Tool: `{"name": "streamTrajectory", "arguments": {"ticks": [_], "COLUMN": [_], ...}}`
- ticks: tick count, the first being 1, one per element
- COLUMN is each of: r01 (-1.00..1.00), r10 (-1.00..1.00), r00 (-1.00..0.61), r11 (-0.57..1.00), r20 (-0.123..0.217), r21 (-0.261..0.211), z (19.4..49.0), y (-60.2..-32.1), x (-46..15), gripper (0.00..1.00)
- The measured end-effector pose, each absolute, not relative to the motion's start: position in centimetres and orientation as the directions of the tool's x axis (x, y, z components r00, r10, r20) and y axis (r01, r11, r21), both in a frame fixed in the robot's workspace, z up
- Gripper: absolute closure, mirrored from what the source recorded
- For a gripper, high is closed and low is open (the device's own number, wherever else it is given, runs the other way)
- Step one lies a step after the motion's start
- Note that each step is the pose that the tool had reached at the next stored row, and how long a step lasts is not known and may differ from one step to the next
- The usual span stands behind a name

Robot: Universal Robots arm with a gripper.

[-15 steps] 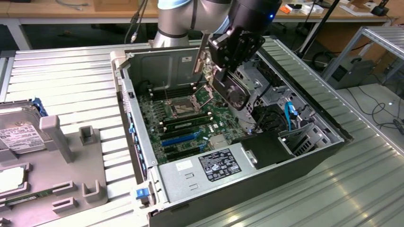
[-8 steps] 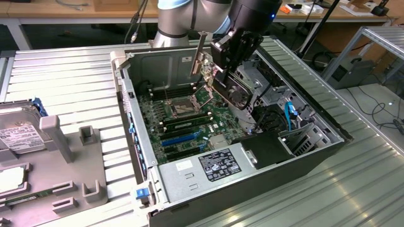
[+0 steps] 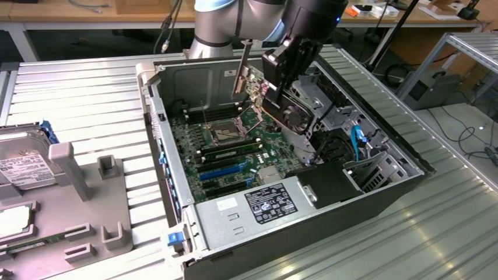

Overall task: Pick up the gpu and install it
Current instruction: 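Insert the gpu into the slot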

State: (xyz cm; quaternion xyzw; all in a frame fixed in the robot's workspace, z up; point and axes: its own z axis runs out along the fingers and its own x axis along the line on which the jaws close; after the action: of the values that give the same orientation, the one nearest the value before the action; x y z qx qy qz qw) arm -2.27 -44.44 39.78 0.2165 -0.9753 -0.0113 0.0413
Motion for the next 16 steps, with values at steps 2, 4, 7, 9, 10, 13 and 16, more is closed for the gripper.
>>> {"name": "streamTrajectory", "arguments": {"ticks": [2, 4, 7, 9, 10, 13, 16], "r01": [-0.451, -0.476, -0.523, -0.545, -0.557, -0.605, -0.627], "r10": [-0.453, -0.477, -0.525, -0.546, -0.558, -0.607, -0.628], "r00": [-0.888, -0.875, -0.848, -0.834, -0.826, -0.791, -0.775], "r11": [0.891, 0.879, 0.851, 0.838, 0.830, 0.795, 0.778], "r20": [0.076, 0.076, 0.076, 0.076, 0.076, 0.076, 0.076], "r21": [0.040, 0.040, 0.040, 0.040, 0.040, 0.040, 0.040], "z": [39.77, 39.77, 39.76, 39.75, 39.75, 39.74, 39.74], "y": [-44.44, -44.44, -44.44, -44.44, -44.44, -44.44, -44.44], "x": [-2.26, -2.25, -2.22, -2.22, -2.22, -2.21, -2.21], "gripper": [0.73, 0.73, 0.73, 0.73, 0.73, 0.73, 0.73]}}
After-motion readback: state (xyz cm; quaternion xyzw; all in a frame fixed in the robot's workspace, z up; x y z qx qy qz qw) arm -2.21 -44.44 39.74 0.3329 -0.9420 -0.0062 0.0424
